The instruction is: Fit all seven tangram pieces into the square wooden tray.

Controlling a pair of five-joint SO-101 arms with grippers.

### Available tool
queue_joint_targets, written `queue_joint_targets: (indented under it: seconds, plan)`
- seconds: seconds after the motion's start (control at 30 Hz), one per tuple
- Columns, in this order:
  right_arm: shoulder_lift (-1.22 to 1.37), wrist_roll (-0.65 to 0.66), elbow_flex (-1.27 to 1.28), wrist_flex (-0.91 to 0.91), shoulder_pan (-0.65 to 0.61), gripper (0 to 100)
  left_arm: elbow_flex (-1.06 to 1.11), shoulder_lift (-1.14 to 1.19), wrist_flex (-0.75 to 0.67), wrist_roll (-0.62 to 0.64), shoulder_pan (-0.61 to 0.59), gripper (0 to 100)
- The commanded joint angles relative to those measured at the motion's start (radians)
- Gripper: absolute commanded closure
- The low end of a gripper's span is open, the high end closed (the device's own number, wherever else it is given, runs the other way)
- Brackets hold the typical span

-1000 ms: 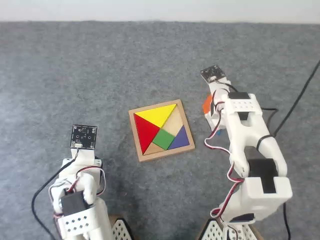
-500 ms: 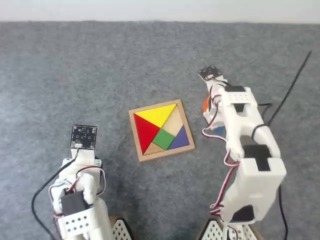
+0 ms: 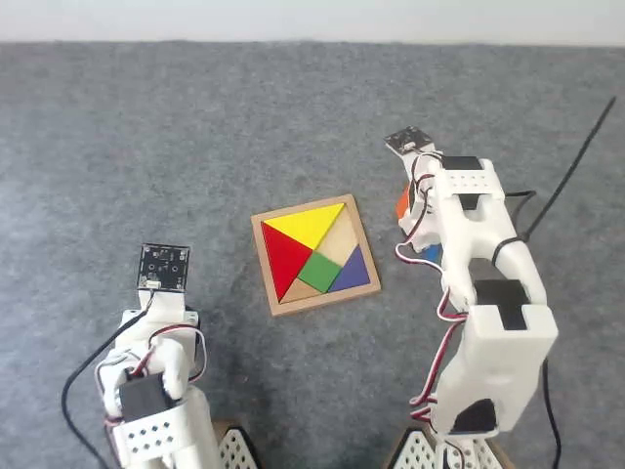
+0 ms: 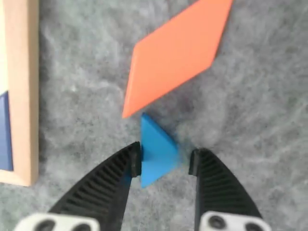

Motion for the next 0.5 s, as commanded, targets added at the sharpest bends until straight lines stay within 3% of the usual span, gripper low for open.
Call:
queue_joint_targets:
  seconds: [0.0,0.33,0.47]
  plan:
    - [-0.05,0.008,-0.018,-0.036,-0.002,82.9,-0.007,-0.012,0.006,-0.009,-0.006,91]
    - [0.05,0.009,-0.092,0.005,0.002,96.5,-0.007,-0.012,0.006,-0.009,-0.006,91]
    - [0.033,0.038,-0.092,0.016,0.002,97.6,-0.007,-0.012,0.006,-0.009,-0.006,91]
